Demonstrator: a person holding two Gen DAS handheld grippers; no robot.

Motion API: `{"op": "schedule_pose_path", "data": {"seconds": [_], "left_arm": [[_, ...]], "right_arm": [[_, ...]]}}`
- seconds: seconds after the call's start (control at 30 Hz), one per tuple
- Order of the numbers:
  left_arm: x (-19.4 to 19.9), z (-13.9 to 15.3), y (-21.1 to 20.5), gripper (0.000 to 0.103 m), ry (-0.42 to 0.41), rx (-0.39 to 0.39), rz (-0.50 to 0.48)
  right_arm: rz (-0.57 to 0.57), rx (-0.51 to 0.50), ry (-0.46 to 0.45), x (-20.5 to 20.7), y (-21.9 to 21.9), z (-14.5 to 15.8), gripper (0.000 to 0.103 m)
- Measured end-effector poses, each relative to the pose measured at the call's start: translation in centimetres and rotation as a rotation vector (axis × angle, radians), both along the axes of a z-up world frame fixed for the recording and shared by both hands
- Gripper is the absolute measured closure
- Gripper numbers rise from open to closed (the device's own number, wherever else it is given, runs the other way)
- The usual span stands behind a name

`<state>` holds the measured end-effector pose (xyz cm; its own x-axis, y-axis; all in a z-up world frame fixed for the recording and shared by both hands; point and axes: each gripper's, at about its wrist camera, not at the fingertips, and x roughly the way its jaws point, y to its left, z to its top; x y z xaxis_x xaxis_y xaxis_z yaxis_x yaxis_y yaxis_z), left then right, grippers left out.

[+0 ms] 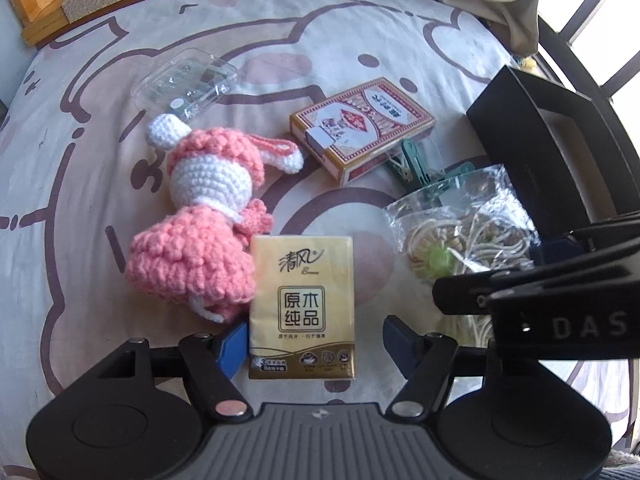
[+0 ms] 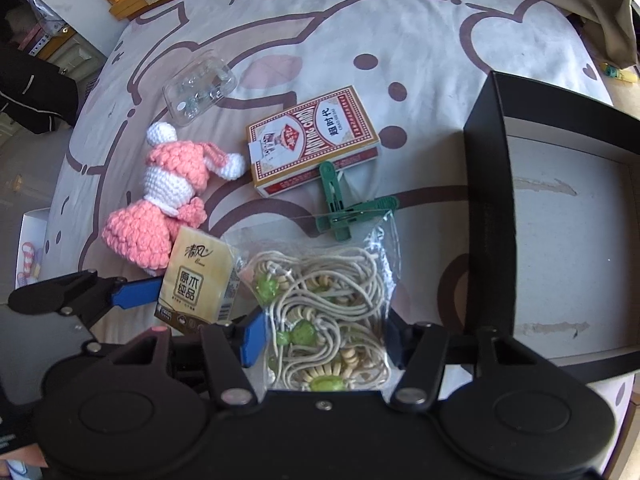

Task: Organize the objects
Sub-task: 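Close the left tool on the tissue pack while the right tool grasps the bead bag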

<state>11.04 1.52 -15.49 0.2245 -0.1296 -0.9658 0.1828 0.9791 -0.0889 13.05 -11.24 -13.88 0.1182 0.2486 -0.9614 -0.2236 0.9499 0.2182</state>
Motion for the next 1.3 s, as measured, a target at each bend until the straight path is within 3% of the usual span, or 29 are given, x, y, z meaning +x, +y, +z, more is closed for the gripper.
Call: {"op": "schedule_pose_path", "data": {"seconds": [0.07, 0.1, 0.37, 0.5, 0.63, 0.7, 0.77, 0.87, 0.9, 0.97, 1.3], "left_arm": [[0.1, -0.1, 0.1, 0.048, 0.009, 0.015, -0.004], [0.1, -0.2, 0.3, 0.049, 0.01, 0.015, 0.002], [-1.1, 0.0, 1.8, 0.05, 0.065, 0.011, 0.0], [-1.6, 0.0, 2.8, 0.05, 0.072, 0.009, 0.048], [-1.5, 0.1, 3.6, 0.045, 0.057, 0.003, 0.113], [-1.3, 0.1, 3.7, 0.036, 0.041, 0.023, 0.133], [-1.1, 0.1, 3.5, 0.036, 0.037, 0.037, 0.131], [-0.8, -0.1, 3.1, 0.038, 0.051, 0.042, 0.115], [-0.7, -0.1, 3.0, 0.046, 0.054, 0.051, 0.106], [-0.5, 0.1, 2.8, 0.051, 0.059, 0.06, 0.098], [-1.9, 2.5, 3.0, 0.051, 0.012, 0.043, 0.105]], "right_arm": [[0.005, -0.005, 0.003, -0.2, -0.3, -0.1, 0.044], [0.008, -0.011, 0.004, -0.3, -0.4, -0.2, 0.044], [0.05, -0.031, 0.025, -0.8, 0.0, -0.7, 0.044], [0.095, -0.051, 0.034, -1.2, 1.0, -1.2, 0.044], [0.11, -0.055, 0.041, -1.4, 1.3, -1.5, 0.04], [0.118, -0.057, 0.052, -1.5, 1.2, -1.6, 0.036], [0.125, -0.061, 0.058, -1.6, 1.0, -1.8, 0.036], [0.137, -0.074, 0.058, -1.8, 0.9, -1.9, 0.036], [0.149, -0.08, 0.059, -1.9, 1.0, -2.0, 0.036], [0.175, -0.087, 0.053, -2.1, 1.2, -1.9, 0.039], [0.151, -0.051, 0.0, -2.7, 0.6, 0.6, 0.045]]}}
